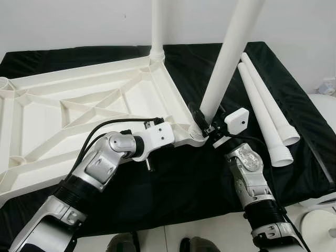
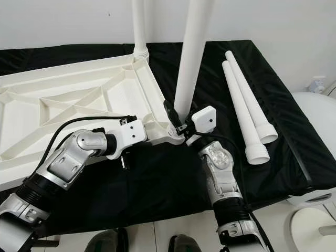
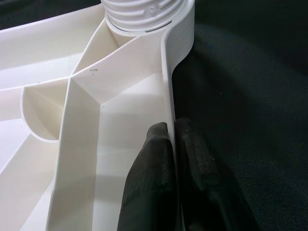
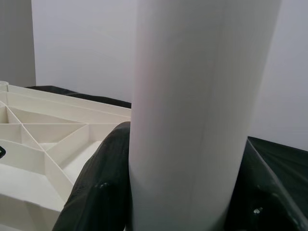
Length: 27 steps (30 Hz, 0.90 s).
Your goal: Building children table
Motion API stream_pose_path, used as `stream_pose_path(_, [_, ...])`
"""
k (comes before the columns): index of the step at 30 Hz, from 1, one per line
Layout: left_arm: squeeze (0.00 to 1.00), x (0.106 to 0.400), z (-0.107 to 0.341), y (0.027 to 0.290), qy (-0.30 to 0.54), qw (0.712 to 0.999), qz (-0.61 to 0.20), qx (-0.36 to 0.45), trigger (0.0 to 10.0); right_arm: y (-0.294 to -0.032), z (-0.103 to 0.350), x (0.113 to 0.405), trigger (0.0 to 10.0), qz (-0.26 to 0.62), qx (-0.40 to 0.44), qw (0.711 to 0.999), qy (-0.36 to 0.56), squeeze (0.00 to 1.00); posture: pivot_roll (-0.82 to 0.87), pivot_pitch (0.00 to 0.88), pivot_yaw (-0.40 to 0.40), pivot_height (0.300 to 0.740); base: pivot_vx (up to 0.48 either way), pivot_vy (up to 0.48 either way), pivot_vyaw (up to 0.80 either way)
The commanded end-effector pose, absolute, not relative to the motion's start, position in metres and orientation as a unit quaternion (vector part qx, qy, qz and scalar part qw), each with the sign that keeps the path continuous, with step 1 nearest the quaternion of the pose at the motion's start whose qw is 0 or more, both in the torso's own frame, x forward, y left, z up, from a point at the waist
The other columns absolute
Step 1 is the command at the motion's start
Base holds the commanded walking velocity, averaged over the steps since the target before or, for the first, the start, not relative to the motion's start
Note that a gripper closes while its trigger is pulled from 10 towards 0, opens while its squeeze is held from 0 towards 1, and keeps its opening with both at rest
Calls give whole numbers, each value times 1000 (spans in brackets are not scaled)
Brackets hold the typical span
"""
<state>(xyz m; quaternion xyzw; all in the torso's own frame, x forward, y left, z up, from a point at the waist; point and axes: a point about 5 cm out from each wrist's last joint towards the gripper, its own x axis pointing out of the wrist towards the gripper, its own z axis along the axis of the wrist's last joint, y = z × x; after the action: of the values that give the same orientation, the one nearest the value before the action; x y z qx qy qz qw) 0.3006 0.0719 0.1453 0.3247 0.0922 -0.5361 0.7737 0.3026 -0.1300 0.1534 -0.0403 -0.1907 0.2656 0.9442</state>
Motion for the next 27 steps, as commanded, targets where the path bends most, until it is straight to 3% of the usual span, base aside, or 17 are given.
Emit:
stream_pose_path(1, [0,304,155,73,71,776,-526,339,10000,-143,95,294,10000,253,-48,966,-34,0,8,110,25,740,0,0,0])
stream_pose_path(12, [0,303,156,73,69,777,-526,339,10000,-159,69,302,10000,219,3,972,82,0,10,112,22,740,0,0,0])
stream_pose_path(27, [0,303,155,71,68,776,-529,338,10000,-170,73,294,10000,259,-6,961,96,0,-1,111,25,740,0,0,0])
